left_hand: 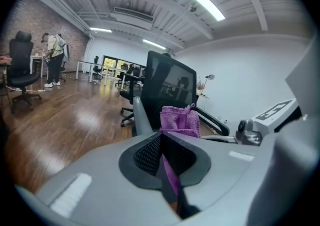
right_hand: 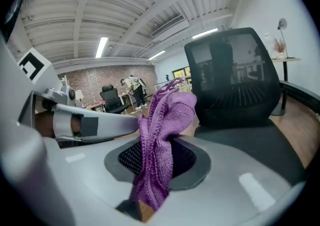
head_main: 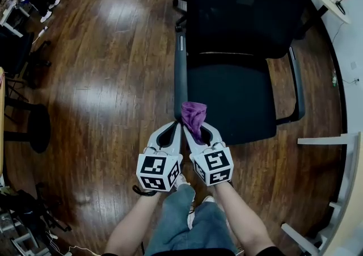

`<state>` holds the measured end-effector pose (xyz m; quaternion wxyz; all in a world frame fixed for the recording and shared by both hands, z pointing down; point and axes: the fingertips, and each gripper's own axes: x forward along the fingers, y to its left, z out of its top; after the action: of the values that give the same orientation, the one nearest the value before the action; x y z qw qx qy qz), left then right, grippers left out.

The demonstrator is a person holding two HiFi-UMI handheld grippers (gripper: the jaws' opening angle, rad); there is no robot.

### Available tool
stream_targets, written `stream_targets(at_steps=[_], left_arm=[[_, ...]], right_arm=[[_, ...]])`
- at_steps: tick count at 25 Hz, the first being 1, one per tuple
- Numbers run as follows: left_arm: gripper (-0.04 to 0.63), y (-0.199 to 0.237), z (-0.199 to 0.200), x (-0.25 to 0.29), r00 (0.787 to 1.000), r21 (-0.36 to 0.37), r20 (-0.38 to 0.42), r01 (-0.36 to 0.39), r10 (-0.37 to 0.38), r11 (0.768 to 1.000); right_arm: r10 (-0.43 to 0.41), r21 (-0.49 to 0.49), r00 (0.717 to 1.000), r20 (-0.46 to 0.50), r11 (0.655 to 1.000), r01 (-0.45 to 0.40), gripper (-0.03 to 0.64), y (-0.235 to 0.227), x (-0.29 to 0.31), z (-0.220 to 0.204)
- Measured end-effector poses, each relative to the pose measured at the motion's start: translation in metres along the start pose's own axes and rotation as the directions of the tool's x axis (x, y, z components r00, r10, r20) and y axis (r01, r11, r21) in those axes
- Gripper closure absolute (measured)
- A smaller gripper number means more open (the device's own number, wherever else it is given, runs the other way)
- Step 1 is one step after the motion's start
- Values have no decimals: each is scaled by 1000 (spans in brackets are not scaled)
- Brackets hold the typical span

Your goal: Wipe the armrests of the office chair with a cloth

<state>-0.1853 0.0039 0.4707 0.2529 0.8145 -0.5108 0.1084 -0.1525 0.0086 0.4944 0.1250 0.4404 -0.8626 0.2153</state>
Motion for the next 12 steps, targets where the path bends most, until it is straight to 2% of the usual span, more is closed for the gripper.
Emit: stream_targets(at_steps=[7, 12], left_arm=[[591, 1, 52, 23, 1000, 34, 17, 15, -16, 999], [591, 7, 80, 59, 1000, 66, 11, 7, -8, 998]], right_arm=[[-8, -28, 999, 43, 1000, 9, 522, -23, 22, 61], [-6, -40, 999, 44, 999, 7, 522, -62, 56, 88]])
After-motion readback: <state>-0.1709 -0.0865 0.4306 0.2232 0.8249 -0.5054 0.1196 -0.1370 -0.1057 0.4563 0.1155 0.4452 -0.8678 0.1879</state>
